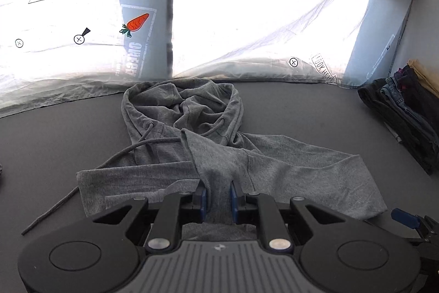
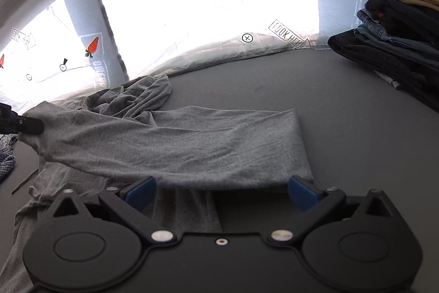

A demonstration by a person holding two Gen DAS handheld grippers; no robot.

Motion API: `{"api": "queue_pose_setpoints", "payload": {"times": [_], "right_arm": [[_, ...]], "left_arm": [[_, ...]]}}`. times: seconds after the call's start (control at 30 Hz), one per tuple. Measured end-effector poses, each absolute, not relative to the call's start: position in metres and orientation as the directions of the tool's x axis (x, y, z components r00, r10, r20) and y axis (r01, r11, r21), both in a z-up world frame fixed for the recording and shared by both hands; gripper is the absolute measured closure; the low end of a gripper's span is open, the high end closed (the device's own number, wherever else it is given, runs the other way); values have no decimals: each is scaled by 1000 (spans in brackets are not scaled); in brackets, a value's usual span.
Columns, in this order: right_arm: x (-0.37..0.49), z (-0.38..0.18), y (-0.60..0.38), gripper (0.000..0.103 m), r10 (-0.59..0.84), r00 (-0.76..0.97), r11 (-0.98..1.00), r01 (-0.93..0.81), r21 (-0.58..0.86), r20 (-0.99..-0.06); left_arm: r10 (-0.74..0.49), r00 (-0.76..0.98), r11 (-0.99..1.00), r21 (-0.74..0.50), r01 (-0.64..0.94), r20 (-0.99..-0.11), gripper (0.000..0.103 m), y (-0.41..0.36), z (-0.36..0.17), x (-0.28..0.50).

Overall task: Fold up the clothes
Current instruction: 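Lift the grasped hem up toward the hood with the left gripper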

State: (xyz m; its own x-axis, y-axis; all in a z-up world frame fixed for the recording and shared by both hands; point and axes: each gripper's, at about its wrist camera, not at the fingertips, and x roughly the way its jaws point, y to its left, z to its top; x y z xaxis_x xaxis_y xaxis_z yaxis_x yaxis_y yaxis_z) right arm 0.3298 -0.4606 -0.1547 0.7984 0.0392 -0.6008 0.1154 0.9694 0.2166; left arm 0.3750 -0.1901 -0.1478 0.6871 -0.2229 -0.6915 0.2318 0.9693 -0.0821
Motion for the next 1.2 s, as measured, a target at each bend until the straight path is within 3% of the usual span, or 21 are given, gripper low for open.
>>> {"api": "queue_pose_setpoints", "payload": {"times": [0.67, 0.87, 1.03, 1.1, 1.17, 1.2], "right_arm": [[329, -168, -371, 0, 72, 724, 988, 44, 149, -687], [331, -166, -355, 0, 77, 715, 991, 19, 129, -695], [342, -150, -332, 0, 177, 717, 984, -115, 137, -674], [347, -147, -325, 4, 170, 716, 985, -106, 134, -677], [353, -145, -322, 21, 155, 725, 987, -84, 137, -671], [356, -144, -322, 24, 140, 728, 989, -63, 137, -672]], "left_arm": [[-146, 831, 976, -215, 33, -536, 85, -29, -87, 385], [-203, 868, 955, -289, 73, -452, 86, -21, -52, 383], [-258, 886, 945, -291, 149, -384, 86, -40, -28, 382], [-264, 890, 947, -274, 167, -372, 86, -49, -23, 381], [-262, 892, 951, -256, 174, -369, 86, -56, -21, 379], [-259, 892, 952, -252, 172, -371, 86, -58, -21, 378]]}}
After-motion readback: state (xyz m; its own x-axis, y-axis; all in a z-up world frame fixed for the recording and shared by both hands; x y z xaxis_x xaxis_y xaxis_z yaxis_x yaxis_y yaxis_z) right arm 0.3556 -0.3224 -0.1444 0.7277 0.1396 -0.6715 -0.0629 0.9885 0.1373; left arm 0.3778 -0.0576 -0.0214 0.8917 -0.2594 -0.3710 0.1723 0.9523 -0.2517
